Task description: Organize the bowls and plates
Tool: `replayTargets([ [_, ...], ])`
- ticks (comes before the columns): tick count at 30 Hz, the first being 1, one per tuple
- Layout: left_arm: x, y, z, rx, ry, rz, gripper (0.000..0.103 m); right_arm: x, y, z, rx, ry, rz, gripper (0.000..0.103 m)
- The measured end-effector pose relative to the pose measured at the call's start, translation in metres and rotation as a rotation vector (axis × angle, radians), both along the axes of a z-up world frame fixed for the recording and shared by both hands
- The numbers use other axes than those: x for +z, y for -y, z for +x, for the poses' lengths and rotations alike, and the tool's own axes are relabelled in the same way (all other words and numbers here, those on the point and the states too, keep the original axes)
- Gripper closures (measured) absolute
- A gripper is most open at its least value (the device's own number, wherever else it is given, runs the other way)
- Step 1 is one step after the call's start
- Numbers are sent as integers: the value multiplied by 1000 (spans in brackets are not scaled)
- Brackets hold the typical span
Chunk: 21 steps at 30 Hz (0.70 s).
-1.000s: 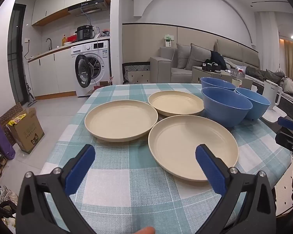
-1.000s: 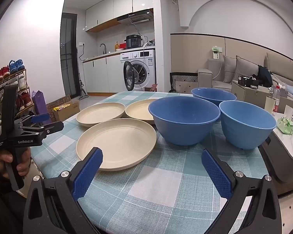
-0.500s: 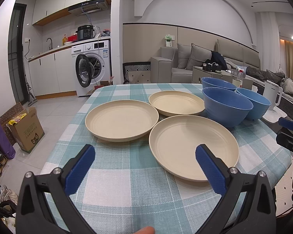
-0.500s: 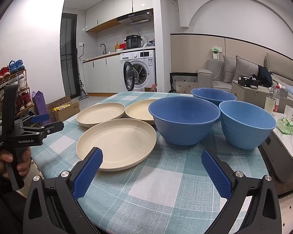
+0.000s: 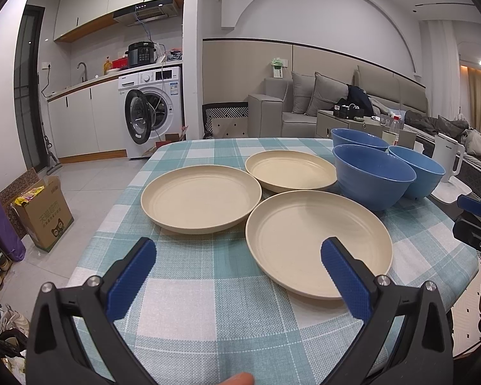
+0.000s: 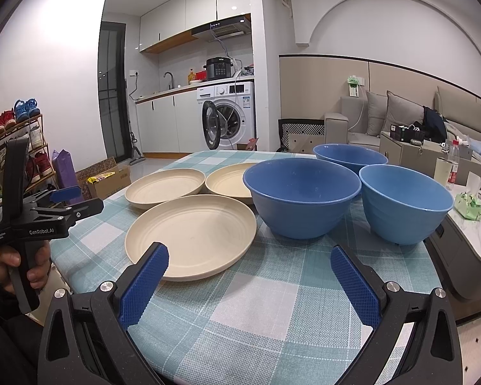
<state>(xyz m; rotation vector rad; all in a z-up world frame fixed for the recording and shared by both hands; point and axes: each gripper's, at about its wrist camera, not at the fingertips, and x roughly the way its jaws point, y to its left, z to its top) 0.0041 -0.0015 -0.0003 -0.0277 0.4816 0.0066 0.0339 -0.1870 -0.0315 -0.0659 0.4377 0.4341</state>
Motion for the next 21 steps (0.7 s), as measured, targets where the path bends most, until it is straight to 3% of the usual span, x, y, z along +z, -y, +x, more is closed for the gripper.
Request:
replayTargets([
  [21,0,1,0,1,1,0,0,-4,-1,-1,-1,-1,-1,0],
])
